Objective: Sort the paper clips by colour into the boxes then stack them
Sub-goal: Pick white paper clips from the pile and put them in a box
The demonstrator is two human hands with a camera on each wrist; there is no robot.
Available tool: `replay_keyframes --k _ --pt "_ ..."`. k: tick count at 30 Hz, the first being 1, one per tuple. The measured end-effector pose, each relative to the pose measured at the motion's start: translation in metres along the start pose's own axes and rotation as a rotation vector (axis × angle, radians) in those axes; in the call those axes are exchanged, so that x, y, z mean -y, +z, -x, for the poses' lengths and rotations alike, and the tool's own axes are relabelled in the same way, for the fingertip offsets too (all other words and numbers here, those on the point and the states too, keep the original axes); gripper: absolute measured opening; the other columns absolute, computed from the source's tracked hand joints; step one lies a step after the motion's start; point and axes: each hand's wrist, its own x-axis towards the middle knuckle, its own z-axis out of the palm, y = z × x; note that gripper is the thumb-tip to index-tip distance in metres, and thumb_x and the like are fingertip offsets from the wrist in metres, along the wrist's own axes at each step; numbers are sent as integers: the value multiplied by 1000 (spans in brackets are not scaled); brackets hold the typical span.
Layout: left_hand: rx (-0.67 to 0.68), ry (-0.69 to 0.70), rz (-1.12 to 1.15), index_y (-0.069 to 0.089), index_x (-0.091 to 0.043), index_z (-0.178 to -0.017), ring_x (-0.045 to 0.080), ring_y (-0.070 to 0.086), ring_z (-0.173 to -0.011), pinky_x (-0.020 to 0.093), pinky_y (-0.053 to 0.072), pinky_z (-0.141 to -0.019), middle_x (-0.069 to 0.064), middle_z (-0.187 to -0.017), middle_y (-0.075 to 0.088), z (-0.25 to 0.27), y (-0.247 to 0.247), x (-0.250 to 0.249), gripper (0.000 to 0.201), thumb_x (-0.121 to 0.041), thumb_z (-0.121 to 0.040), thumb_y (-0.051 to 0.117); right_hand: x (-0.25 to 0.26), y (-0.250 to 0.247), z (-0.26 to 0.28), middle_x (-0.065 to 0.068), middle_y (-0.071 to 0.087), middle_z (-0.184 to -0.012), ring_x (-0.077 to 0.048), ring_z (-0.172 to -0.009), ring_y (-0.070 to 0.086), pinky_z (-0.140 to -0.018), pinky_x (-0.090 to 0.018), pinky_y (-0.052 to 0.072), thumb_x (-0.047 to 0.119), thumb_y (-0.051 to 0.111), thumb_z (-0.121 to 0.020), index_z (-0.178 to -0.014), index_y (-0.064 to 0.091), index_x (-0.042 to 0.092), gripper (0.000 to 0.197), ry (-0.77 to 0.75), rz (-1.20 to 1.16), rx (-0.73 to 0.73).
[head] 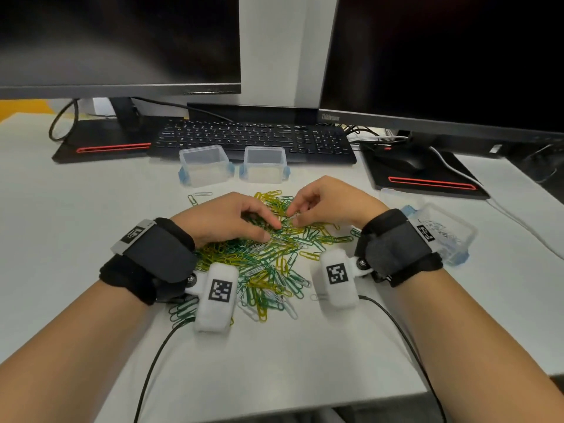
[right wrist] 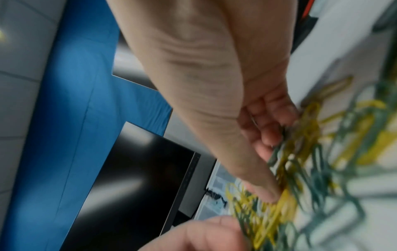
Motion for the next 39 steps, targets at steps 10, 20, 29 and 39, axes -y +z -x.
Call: replay_keyframes --k 10,20,29,39 --pt "1 51 -139 74 -26 -82 15 58 -95 31 44 -89 -2 -97 65 -3 3 3 12 -21 -74 80 -4 -1 -3 1 68 -80 -2 -57 53 -59 -19 47 13 69 -86 -89 71 15 4 -18 -102 10" --pt "-274 104 403 67 -10 -82 7 68 -83 13 49 -74 1 -89 74 -4 -5 1 10 -1 -79 71 -6 -12 2 0 62 -75 -7 -64 55 -59 -17 47 -2 54 -92 -102 66 4 17 -31 -740 133" --pt "-297 29 533 68 -16 -97 11 60 -82 30 46 -88 -2 -80 65 -5 -10 1 17 -5 -90 57 21 13 8 10 57 -66 -5 -60 44 -60 -22 36 16 72 -84 -97 72 14 13 -33 -308 286" --pt "-288 -76 749 61 -10 -85 12 64 -69 19 54 -67 4 -78 60 -8 -7 2 21 5 -90 47 35 40 8 8 49 -57 -2 -50 43 -56 -14 36 21 79 -79 -90 73 17 13 -213 -3 165"
